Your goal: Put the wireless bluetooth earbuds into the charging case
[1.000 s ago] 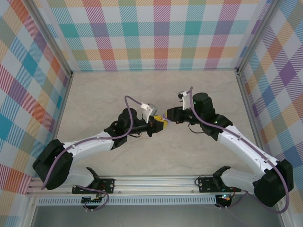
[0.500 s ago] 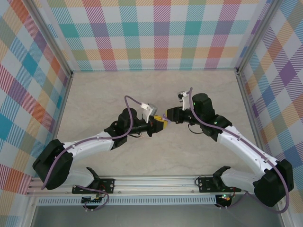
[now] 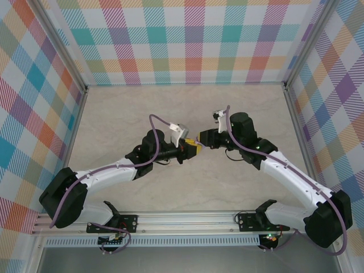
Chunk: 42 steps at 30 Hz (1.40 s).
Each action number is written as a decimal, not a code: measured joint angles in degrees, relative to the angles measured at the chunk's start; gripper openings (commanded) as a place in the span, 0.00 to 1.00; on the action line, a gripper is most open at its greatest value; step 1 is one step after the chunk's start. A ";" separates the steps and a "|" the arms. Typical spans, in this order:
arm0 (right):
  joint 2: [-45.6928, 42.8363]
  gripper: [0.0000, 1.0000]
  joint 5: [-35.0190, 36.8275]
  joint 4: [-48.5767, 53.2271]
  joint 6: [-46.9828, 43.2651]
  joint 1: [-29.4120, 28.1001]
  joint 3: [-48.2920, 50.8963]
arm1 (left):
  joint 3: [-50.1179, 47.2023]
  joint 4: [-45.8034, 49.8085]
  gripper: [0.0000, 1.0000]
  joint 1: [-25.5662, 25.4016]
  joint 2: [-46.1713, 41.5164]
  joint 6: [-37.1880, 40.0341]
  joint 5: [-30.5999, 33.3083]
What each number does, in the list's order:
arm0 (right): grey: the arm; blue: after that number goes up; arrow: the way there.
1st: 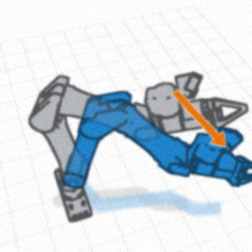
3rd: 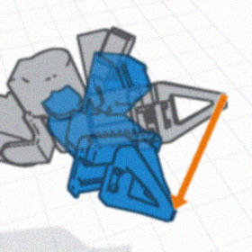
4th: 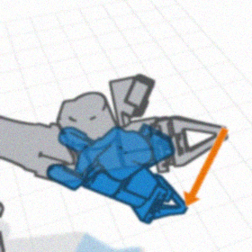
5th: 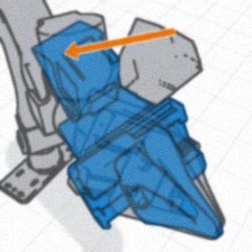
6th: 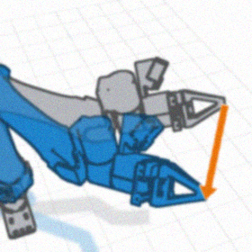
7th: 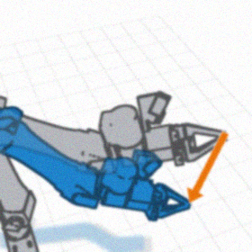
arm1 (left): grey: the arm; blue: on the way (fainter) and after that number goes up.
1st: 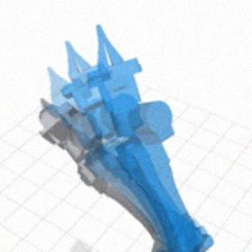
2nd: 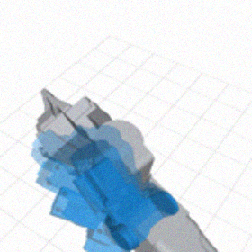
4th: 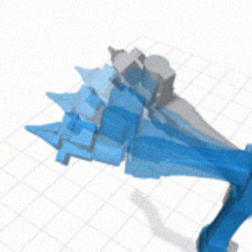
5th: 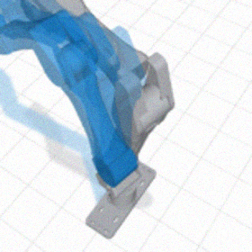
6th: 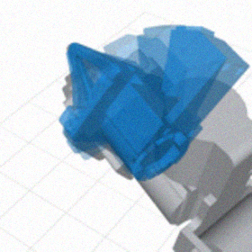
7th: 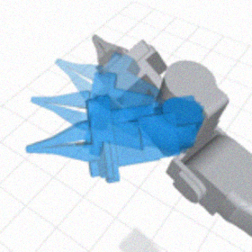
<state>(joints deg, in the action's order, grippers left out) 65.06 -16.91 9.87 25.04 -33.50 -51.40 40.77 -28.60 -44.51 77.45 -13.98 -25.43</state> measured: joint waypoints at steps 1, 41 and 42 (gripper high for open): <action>0.13 0.27 -0.02 -0.02 0.00 -0.04 0.00 | 0.00 0.04 0.11 0.00 0.00 -0.02 -0.07; 0.68 0.46 -1.53 1.79 -1.81 -1.11 -0.13 | -0.02 1.29 0.11 -0.09 -0.04 -0.76 2.34; 0.63 0.49 -1.53 1.84 -1.75 -1.11 -0.17 | -0.02 1.29 0.11 -0.09 -0.04 -0.55 2.34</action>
<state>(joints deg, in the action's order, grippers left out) 65.69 -18.44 11.70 23.29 -34.61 -51.57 40.75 -27.31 -44.60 77.41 -14.52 -23.09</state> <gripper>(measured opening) 0.437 0.200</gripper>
